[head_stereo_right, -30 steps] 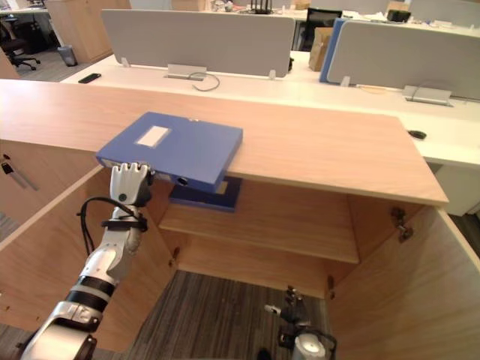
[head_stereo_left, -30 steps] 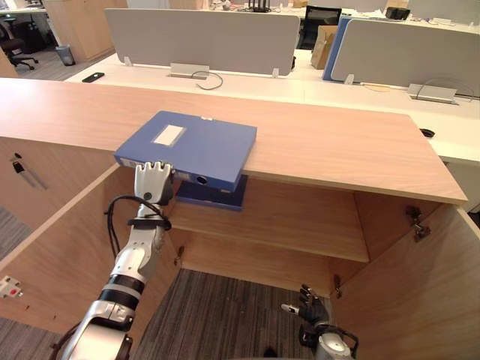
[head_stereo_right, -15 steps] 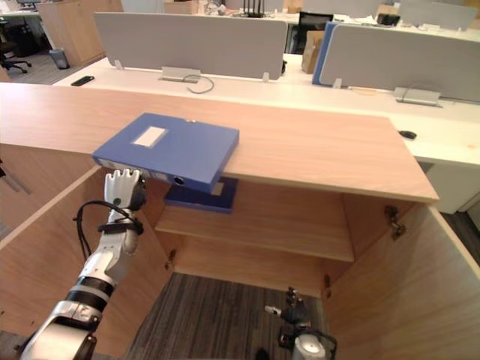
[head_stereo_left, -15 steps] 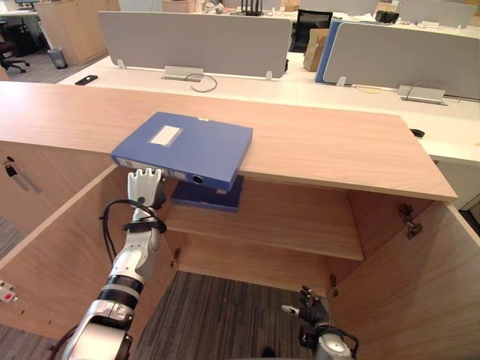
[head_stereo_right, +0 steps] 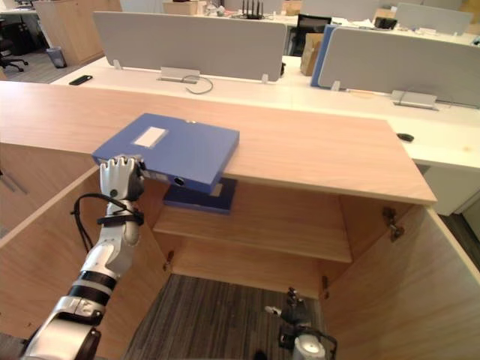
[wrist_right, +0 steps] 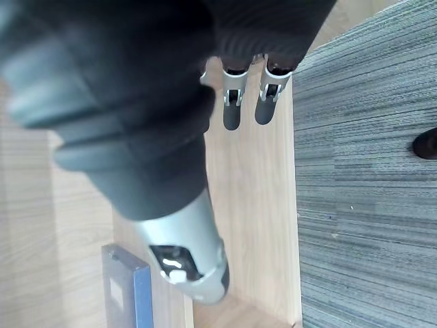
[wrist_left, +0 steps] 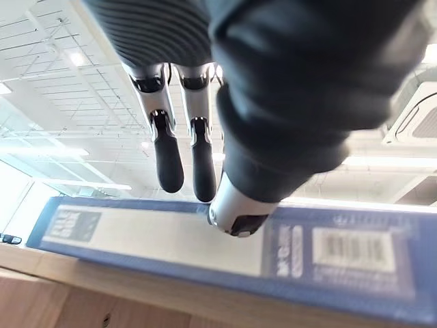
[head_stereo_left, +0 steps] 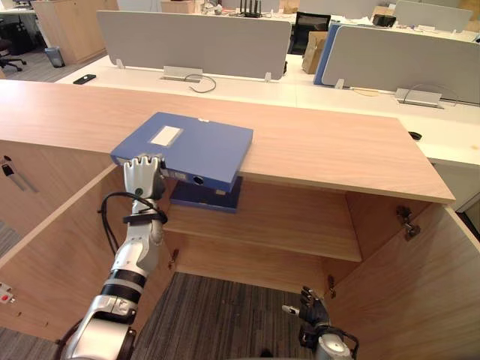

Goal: Walk over to the cabinet, pick up the folder, carry it to the office cabinet, place the folder inside the office cabinet, then close the office cabinet door

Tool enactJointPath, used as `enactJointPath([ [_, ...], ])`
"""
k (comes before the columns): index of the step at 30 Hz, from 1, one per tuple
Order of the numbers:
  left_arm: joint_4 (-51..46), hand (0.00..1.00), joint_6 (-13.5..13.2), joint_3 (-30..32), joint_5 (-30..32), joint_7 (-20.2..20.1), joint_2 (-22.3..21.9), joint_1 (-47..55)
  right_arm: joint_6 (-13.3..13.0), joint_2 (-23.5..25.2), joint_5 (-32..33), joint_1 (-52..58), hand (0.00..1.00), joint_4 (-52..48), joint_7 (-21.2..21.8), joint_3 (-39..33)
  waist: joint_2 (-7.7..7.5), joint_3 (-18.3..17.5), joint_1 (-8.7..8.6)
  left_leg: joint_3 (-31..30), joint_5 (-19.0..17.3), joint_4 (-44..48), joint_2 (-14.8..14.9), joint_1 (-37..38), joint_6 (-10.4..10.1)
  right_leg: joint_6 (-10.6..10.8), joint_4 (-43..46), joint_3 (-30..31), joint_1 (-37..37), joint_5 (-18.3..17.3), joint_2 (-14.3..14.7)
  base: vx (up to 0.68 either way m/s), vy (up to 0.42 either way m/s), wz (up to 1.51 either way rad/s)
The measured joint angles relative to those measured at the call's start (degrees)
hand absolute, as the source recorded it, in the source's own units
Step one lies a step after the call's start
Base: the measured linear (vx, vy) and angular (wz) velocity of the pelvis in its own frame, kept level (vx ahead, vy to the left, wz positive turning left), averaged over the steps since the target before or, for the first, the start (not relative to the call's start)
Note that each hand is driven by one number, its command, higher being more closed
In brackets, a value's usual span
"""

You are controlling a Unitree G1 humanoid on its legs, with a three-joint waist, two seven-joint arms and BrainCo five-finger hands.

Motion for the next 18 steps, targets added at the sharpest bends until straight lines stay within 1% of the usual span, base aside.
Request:
enactJointPath([
  [2,-2.9,0.00,-0.2,-0.7,0.0,0.7,-1.2,0.4,0.0,0.0,0.0,0.0,0.00,0.0,-0.2,0.0,0.00,0.0,0.05,0.0,0.0,0.0,0.0,0.1,0.0,0.0,0.0,0.0,0.1,0.0,0.0,0.00,0.000,0.00],
  [6,-4.3,0.00,-0.5,-1.1,0.0,1.8,-2.6,0.5,0.1,0.0,-0.1,-0.1,0.00,0.0,-0.7,0.0,0.02,0.1,0.01,0.0,0.1,-0.4,0.0,0.9,0.0,0.0,0.0,0.0,0.8,0.0,0.0,0.00,0.000,0.00],
  [12,-4.3,0.00,-1.2,-2.7,0.3,1.9,-2.6,1.7,0.1,0.0,-0.1,-0.2,0.00,-0.1,-0.8,0.0,-0.02,0.1,-0.20,0.1,0.4,-1.0,0.0,1.0,0.0,0.0,0.0,0.0,0.5,0.0,0.1,0.00,0.000,0.00],
  [18,-2.7,0.00,-1.3,-3.6,0.4,1.5,-2.5,1.6,0.1,0.0,0.0,-0.3,0.00,-0.1,-0.7,0.1,0.00,0.1,-0.36,0.5,0.4,-1.0,0.0,1.0,0.0,0.0,0.0,0.2,0.2,0.0,0.1,0.00,-0.006,-0.01],
])
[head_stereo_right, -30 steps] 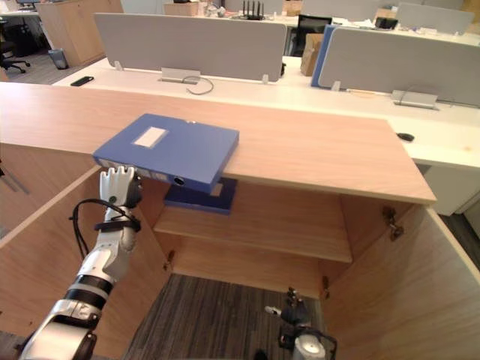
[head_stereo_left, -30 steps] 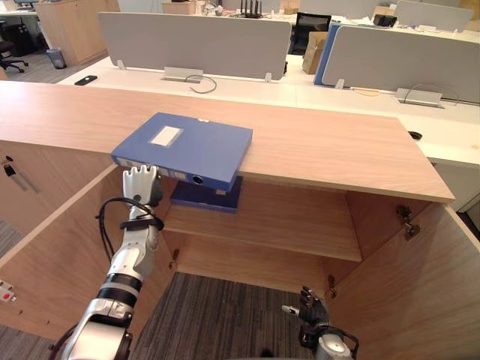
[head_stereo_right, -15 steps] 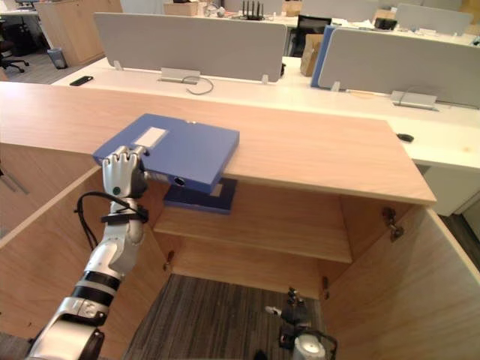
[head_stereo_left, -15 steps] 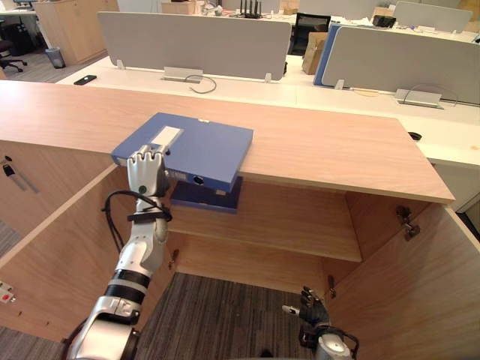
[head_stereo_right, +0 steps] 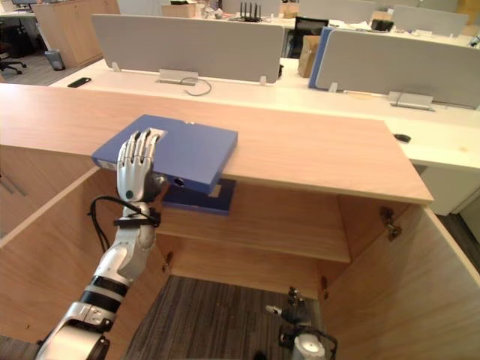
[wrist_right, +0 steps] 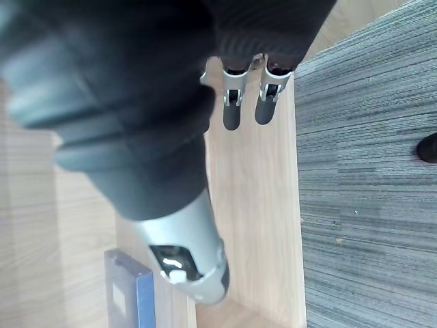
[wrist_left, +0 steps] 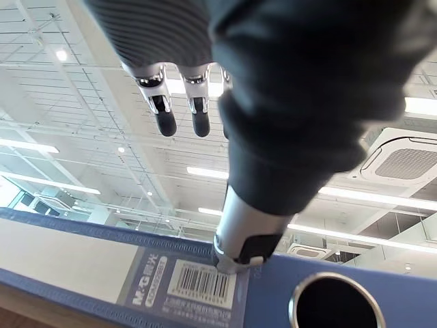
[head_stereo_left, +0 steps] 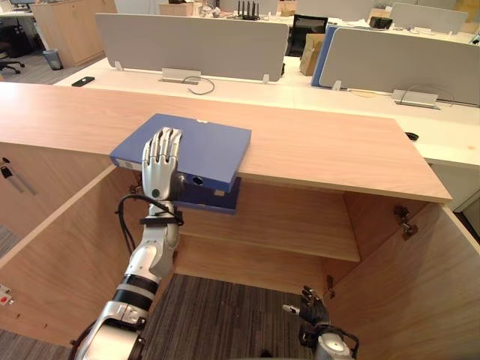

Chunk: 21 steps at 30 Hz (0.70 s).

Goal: Walk over to the cabinet, pick up the folder, carry it to the office cabinet, place the folder inside the office cabinet, then close the office cabinet door

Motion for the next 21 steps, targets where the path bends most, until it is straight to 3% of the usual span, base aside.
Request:
enactJointPath([
  [21,13.0,0.00,-0.8,-1.4,-0.3,-3.9,5.3,-6.8,0.0,0.0,0.4,0.7,0.00,1.9,0.7,0.3,0.01,0.0,-1.82,1.9,-0.1,0.1,0.1,0.0,-0.2,-0.2,0.0,1.9,-1.0,0.4,0.3,-0.01,-0.011,-0.04],
])
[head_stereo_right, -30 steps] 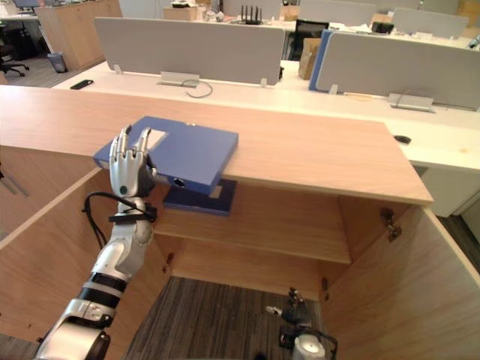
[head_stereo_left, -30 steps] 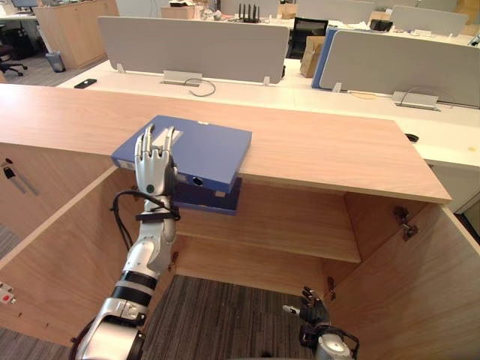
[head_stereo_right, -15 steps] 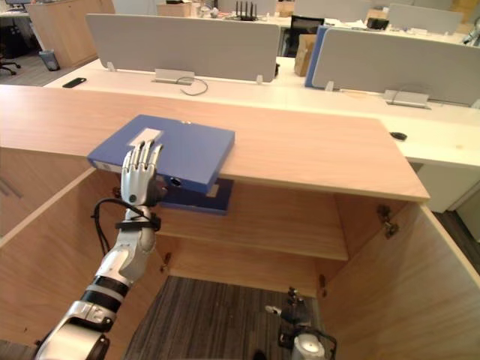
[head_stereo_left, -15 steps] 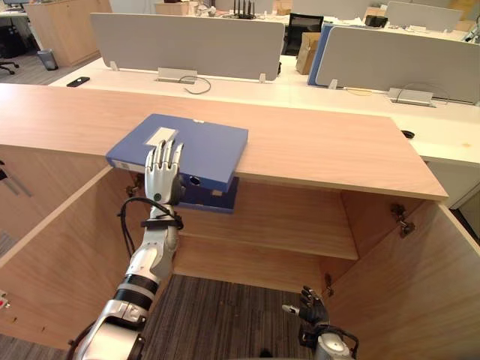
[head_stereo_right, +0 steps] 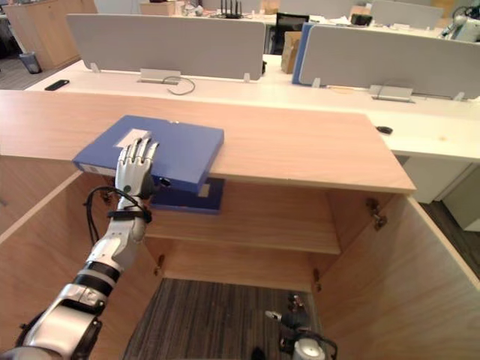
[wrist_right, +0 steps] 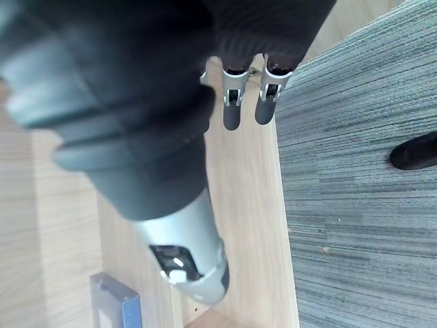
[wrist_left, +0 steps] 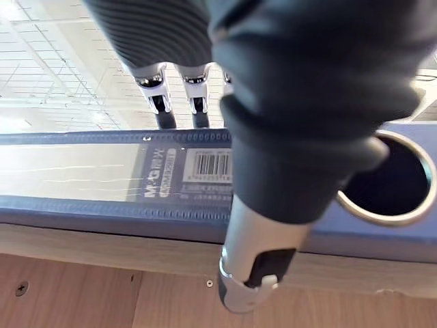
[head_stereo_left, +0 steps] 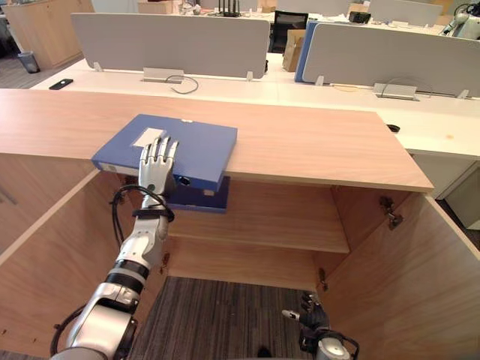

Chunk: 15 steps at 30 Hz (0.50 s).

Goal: Walk over to the cabinet, pick up the folder, carry it to the office cabinet, place the folder inside the office cabinet, then close the office cabinet door

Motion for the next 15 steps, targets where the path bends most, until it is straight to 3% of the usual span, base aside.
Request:
enactJointPath([
  [6,2.6,0.00,0.0,0.0,-1.4,-0.4,1.6,-1.6,0.0,0.0,1.9,0.8,0.00,0.3,0.1,0.0,0.00,0.0,-0.48,0.3,-0.1,0.0,0.1,0.0,-0.1,0.0,0.0,0.3,-0.2,0.0,0.1,0.00,-0.008,-0.01],
  [7,2.6,1.00,0.0,0.0,-1.4,-0.5,2.0,-1.8,0.0,0.0,1.9,0.8,0.00,0.3,0.1,0.0,0.00,0.0,-0.69,0.4,-0.1,0.0,0.1,0.0,-0.1,0.0,0.0,0.3,-0.2,0.0,0.2,0.00,0.000,0.00],
  [15,3.8,1.00,0.1,0.0,-1.4,-0.5,2.3,-3.1,0.0,0.0,1.9,1.8,0.00,0.4,0.1,0.0,-0.01,0.0,-1.05,0.6,-0.2,0.0,0.1,0.0,-0.2,0.0,0.0,0.5,-0.2,0.0,0.2,0.00,0.000,0.00],
])
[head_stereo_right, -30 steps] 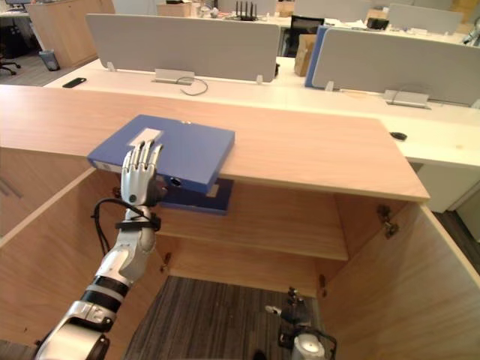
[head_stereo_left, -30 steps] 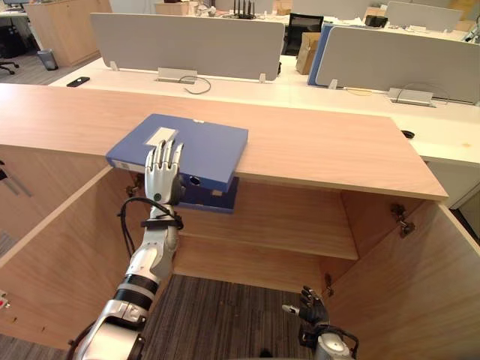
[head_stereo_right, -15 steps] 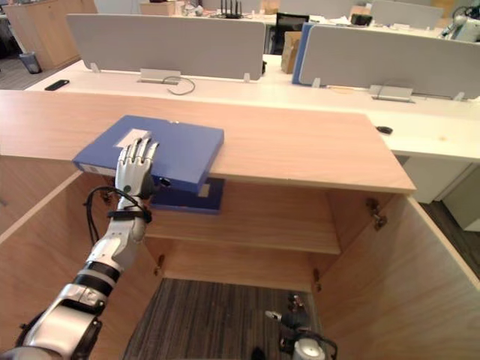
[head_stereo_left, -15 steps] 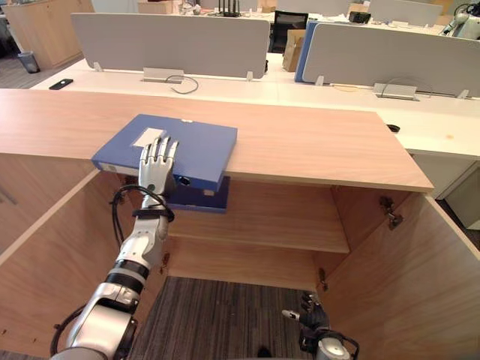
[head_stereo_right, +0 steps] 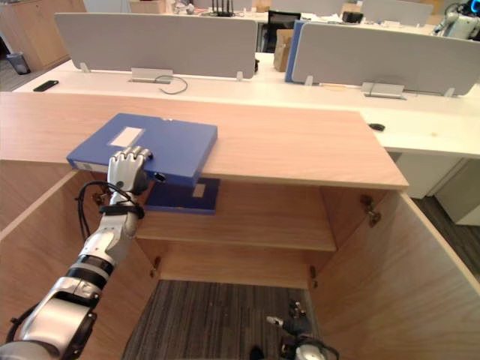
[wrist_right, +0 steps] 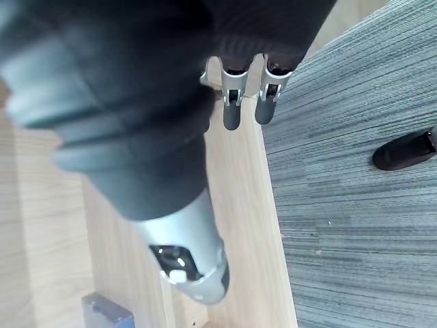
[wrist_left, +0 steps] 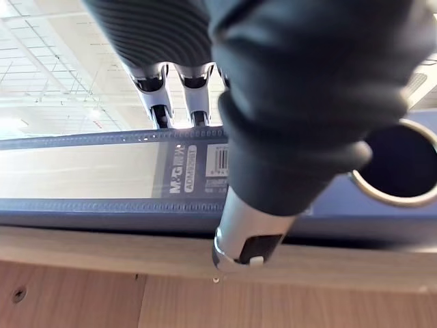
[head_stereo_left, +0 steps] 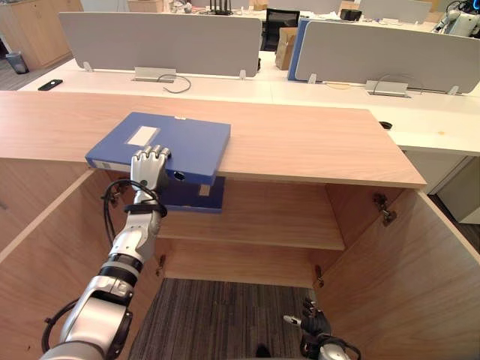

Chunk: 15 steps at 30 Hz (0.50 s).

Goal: Walk over to the cabinet, pick up the folder, carry it to the office cabinet, place the folder inside the office cabinet, then close the office cabinet door

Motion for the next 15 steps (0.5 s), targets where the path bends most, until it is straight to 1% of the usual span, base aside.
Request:
enactJointPath([
  [5,0.0,1.00,-0.4,0.1,0.0,0.8,0.0,-1.0,0.0,0.0,0.0,0.2,0.00,0.1,0.0,0.0,0.00,0.0,-0.05,0.7,-0.1,0.0,0.1,0.3,-0.1,-0.1,0.0,0.6,0.0,0.1,0.2,-0.02,-0.016,-0.05],
  [15,0.0,1.00,-0.4,0.4,-0.6,2.0,0.0,-1.1,0.0,0.0,0.0,0.2,0.00,0.1,0.0,0.0,0.00,0.0,-0.17,1.1,-0.2,0.0,0.6,0.8,-0.3,-0.2,0.0,0.8,0.3,0.1,0.8,-0.01,-0.014,-0.02],
])
